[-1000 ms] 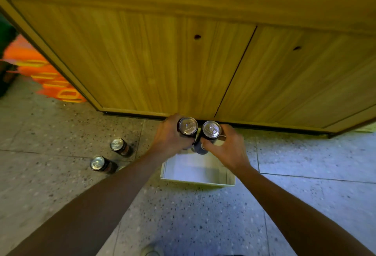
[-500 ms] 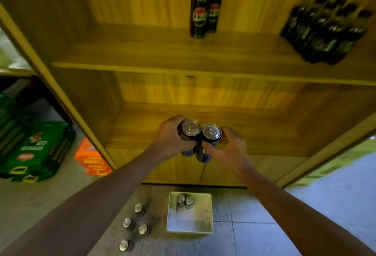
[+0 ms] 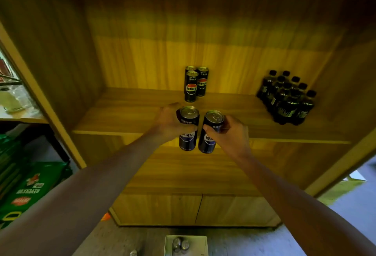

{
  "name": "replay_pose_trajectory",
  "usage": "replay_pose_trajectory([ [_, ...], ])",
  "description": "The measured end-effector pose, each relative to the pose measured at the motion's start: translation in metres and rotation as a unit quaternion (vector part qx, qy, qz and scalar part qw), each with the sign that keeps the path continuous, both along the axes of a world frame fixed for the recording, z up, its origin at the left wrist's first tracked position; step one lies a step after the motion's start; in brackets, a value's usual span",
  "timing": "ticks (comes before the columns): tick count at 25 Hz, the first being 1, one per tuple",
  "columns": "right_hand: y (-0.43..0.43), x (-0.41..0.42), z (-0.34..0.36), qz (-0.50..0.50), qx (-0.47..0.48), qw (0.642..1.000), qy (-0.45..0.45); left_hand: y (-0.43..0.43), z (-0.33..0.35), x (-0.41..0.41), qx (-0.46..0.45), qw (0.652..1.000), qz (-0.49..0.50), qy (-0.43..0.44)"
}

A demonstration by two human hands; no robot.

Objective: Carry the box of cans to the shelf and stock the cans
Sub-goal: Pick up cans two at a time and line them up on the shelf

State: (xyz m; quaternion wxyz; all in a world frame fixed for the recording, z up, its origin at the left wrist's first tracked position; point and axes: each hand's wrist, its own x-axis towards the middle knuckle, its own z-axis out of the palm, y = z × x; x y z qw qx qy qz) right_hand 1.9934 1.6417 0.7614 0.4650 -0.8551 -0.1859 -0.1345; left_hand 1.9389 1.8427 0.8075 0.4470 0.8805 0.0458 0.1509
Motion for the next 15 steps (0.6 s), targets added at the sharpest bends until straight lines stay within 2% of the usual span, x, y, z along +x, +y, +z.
replay_pose_trajectory([
  [4,0.010,0.039,0.002,0.003,0.010,1.000,0.017,0.000,0.000,0.040,0.025,0.997,0.069,0.018],
  [15,0.027,0.107,-0.022,0.018,0.045,0.998,0.042,-0.005,-0.027,0.108,0.029,0.993,0.109,0.024],
])
